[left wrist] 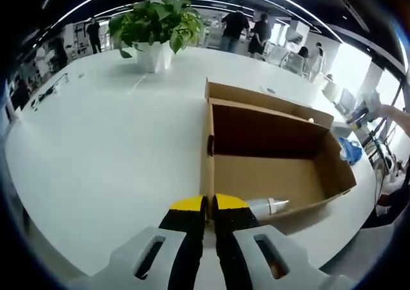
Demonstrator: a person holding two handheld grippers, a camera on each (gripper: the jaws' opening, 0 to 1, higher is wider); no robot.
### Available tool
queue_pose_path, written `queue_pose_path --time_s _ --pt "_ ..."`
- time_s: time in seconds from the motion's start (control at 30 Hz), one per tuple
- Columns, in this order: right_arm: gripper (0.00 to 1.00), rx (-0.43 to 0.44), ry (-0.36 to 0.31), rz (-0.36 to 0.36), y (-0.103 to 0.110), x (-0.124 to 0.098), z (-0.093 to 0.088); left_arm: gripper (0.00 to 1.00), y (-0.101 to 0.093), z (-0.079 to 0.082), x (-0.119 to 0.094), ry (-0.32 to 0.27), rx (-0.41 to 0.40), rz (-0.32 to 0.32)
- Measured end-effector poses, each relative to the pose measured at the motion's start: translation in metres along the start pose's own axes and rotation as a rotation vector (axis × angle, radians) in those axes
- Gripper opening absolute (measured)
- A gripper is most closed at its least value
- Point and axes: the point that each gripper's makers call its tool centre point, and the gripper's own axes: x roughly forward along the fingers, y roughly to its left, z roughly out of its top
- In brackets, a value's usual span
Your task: Operate the shoe box by opening the lid, removing the specified soft item, and placing it in the target area until the item is outside and the box remains undamaged.
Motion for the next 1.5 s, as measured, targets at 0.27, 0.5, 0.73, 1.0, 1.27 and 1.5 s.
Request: queue_pose_path --time_s 0.27,0.5,0.73,1.0,1.27,1.5 --pt "0.15 -0.056 0.083 0.012 0.001 0.007 -0.021 0.01 0.000 0.000 -0.001 0.003 0.003 0.002" --pt "0.15 -0.143 0.148 0.007 -0.002 0.011 -0.037 0.01 0.000 -0.001 -0.001 0.005 0.010 0.003" --pt "0.15 -0.180 0.179 0.003 -0.006 0.008 -0.045 0.01 0.000 -0.001 -0.001 0.003 0.009 0.005" --pt "0.15 -0.205 0.202 -0.004 -0.008 0.004 -0.055 0.01 0.001 -0.001 0.000 0.002 0.011 0.007" --pt "0.15 -0.225 0.216 -0.011 -0.012 0.004 -0.060 0.01 0.001 -0.001 0.000 0.002 0.015 0.008" --pt "0.16 -0.244 0.226 -0.018 -0.014 0.005 -0.060 0.02 0.001 -0.001 0.000 0.004 0.021 0.007"
